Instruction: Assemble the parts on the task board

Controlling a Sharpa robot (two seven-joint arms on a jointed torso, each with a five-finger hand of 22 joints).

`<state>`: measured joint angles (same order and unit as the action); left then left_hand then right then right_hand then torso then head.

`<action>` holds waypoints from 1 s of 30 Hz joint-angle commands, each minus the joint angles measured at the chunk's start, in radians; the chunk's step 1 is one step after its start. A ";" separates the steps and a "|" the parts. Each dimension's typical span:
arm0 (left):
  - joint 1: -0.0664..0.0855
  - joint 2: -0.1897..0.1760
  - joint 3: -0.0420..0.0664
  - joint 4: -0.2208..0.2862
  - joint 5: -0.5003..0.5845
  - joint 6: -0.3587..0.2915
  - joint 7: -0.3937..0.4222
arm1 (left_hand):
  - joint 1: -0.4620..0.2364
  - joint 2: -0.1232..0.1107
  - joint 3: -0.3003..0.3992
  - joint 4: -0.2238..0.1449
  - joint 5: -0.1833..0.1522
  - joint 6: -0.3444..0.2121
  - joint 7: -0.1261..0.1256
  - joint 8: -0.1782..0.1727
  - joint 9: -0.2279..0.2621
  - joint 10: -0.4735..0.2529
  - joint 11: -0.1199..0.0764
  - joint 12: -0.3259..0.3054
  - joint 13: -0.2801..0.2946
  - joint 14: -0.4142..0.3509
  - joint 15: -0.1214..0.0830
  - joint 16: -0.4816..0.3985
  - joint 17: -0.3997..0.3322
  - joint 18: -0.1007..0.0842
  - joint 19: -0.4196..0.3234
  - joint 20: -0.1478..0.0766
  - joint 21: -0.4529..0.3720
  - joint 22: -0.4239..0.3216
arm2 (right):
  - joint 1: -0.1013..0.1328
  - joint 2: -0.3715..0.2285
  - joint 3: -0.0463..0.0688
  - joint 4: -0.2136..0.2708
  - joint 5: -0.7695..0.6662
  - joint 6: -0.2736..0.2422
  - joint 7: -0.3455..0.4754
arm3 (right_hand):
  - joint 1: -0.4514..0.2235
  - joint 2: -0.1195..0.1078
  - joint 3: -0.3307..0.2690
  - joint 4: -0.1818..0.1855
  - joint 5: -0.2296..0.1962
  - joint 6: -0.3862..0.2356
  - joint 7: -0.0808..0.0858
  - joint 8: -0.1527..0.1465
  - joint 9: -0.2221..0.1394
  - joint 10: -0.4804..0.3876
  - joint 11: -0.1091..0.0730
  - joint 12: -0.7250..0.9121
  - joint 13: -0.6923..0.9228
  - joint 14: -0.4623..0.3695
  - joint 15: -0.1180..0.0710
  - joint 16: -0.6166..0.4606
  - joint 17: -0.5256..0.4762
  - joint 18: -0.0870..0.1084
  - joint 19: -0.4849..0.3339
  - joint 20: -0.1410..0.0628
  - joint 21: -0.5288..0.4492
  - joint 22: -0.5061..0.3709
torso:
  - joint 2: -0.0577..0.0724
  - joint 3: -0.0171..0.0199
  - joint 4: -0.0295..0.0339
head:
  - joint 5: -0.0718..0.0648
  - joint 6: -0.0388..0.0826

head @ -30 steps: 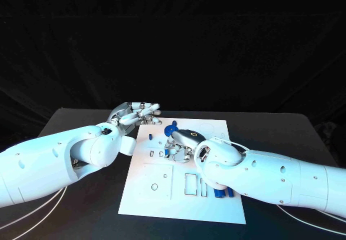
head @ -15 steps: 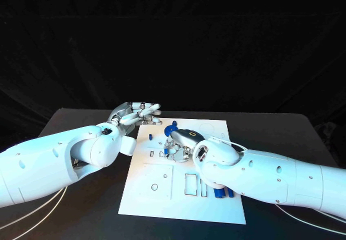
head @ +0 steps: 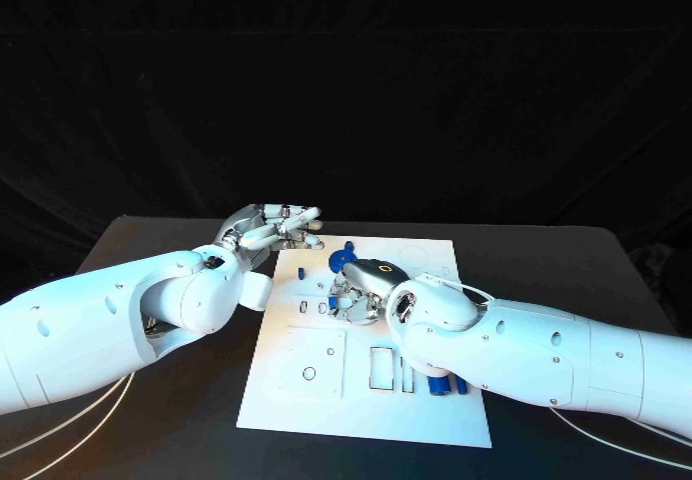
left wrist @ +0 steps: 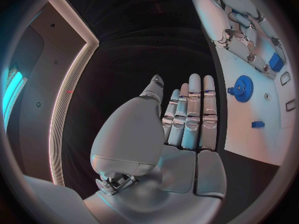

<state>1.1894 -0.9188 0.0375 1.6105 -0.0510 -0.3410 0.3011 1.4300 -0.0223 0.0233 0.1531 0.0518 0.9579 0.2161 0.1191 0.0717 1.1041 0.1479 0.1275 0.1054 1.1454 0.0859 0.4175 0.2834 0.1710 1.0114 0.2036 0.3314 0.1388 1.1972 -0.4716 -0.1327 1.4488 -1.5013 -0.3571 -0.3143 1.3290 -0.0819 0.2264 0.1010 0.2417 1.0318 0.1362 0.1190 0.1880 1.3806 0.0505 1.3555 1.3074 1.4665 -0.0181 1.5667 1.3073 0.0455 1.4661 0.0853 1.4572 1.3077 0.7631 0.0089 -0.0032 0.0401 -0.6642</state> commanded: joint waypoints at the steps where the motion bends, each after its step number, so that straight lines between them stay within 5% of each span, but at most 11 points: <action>1: 0.001 0.001 0.001 0.003 0.000 0.015 0.002 | -0.003 0.009 -0.004 0.000 -0.003 -0.007 0.001 -0.005 0.000 -0.005 0.002 -0.004 0.001 -0.005 0.001 0.005 0.001 0.011 -0.006 0.004 -0.006 -0.002 | -0.003 0.001 -0.002 -0.003 0.000 0.025 -0.001 | -0.013 -0.008 -0.007 0.007 -0.010 -0.012 0.002 -0.006 -0.002 -0.006 0.004 -0.007 0.031 0.100 0.002 -0.004 0.246 -0.011 0.020 0.004 -0.006 0.155 | 0.000 0.0003 0.0005 | -0.001 0.000; 16: 0.001 -0.001 0.001 0.004 0.000 0.017 -0.003 | -0.003 0.009 -0.004 0.000 -0.003 -0.007 0.001 -0.005 0.000 -0.005 0.002 -0.004 0.001 -0.005 0.001 0.005 0.001 0.011 -0.006 0.004 -0.006 -0.002 | -0.003 0.002 -0.003 -0.005 0.016 -0.029 0.024 | -0.083 -0.050 -0.103 0.080 -0.163 -0.076 0.021 -0.037 -0.014 -0.032 0.024 -0.027 0.011 0.097 0.019 -0.009 0.236 -0.005 0.005 0.020 -0.032 0.138 | 0.000 0.0005 -0.0002 | -0.001 0.000; 20: 0.001 -0.003 0.001 0.001 -0.010 0.022 -0.016 | -0.004 0.008 -0.007 -0.001 -0.003 -0.007 0.001 -0.006 0.000 -0.005 0.002 -0.005 0.003 -0.010 0.002 0.004 0.003 0.011 -0.007 0.004 -0.006 -0.003 | -0.003 -0.014 -0.003 0.014 0.032 -0.106 0.058 | -0.042 -0.074 -0.236 0.166 -0.172 -0.137 0.042 -0.055 -0.025 -0.056 0.043 -0.042 -0.007 0.096 0.035 -0.012 0.232 -0.001 -0.004 0.035 -0.049 0.128 | -0.001 0.0012 -0.0011 | 0.000 0.001; 23: 0.001 -0.003 0.001 -0.007 -0.046 0.040 -0.036 | -0.007 0.007 -0.015 -0.003 -0.003 0.008 -0.012 0.000 0.003 0.025 -0.012 0.009 0.012 0.017 -0.011 0.021 0.014 0.014 0.014 -0.003 0.006 0.002 | -0.002 -0.044 -0.002 0.045 0.071 -0.185 0.129 | -0.003 -0.053 -0.248 0.186 -0.164 -0.136 0.042 -0.047 -0.023 -0.060 0.044 -0.045 -0.012 0.093 0.037 -0.017 0.221 0.002 -0.012 0.038 -0.063 0.118 | -0.003 0.0020 -0.0013 | 0.002 0.001; 28: 0.001 0.000 0.001 -0.040 -0.214 0.111 -0.095 | 0.000 0.014 -0.019 -0.007 -0.002 0.067 -0.057 0.023 0.014 0.153 -0.069 0.087 0.058 0.194 -0.074 0.209 0.121 0.015 0.166 -0.074 0.120 0.055 | 0.026 -0.136 0.007 0.117 0.231 -0.228 0.302 | 0.032 -0.015 -0.243 0.177 -0.137 -0.100 0.031 -0.025 -0.013 -0.045 0.035 -0.028 0.002 0.083 0.030 -0.037 0.184 0.012 -0.033 0.034 -0.098 0.092 | -0.015 0.0029 -0.0020 | 0.006 -0.002; 30: 0.001 0.000 0.001 -0.051 -0.277 0.141 -0.132 | -0.010 0.002 -0.033 -0.006 -0.003 0.100 -0.078 0.039 0.023 0.194 -0.091 0.137 0.094 0.248 -0.095 0.428 0.341 0.012 0.217 -0.103 0.180 0.089 | 0.045 -0.180 0.009 0.143 0.314 -0.201 0.355 | 0.047 0.001 -0.242 0.167 -0.124 -0.085 0.024 -0.013 -0.008 -0.047 0.029 -0.030 -0.001 0.080 0.024 -0.043 0.174 0.015 -0.042 0.030 -0.113 0.082 | -0.021 0.0029 -0.0038 | 0.008 -0.003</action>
<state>1.1892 -0.9210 0.0373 1.5625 -0.1798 -0.2883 0.2386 1.4307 -0.0189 -0.0054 0.1470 0.0511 1.0478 0.1417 0.1544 0.0922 1.2871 0.0620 0.2527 0.1917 1.3790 -0.0036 0.7958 0.5780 0.1709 1.2151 0.1082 0.4975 0.2199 1.2362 -0.6421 -0.1250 1.5816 -1.3457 -0.5227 -0.1162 1.3704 -0.0834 -0.0148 0.2749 0.1145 0.9402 0.1603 0.1013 0.1791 1.3328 0.0837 1.3249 1.3079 1.4665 0.0144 1.5255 1.3078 0.0456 1.4299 0.1139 1.3487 1.3073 0.7522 0.0114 -0.0048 0.0456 -0.6656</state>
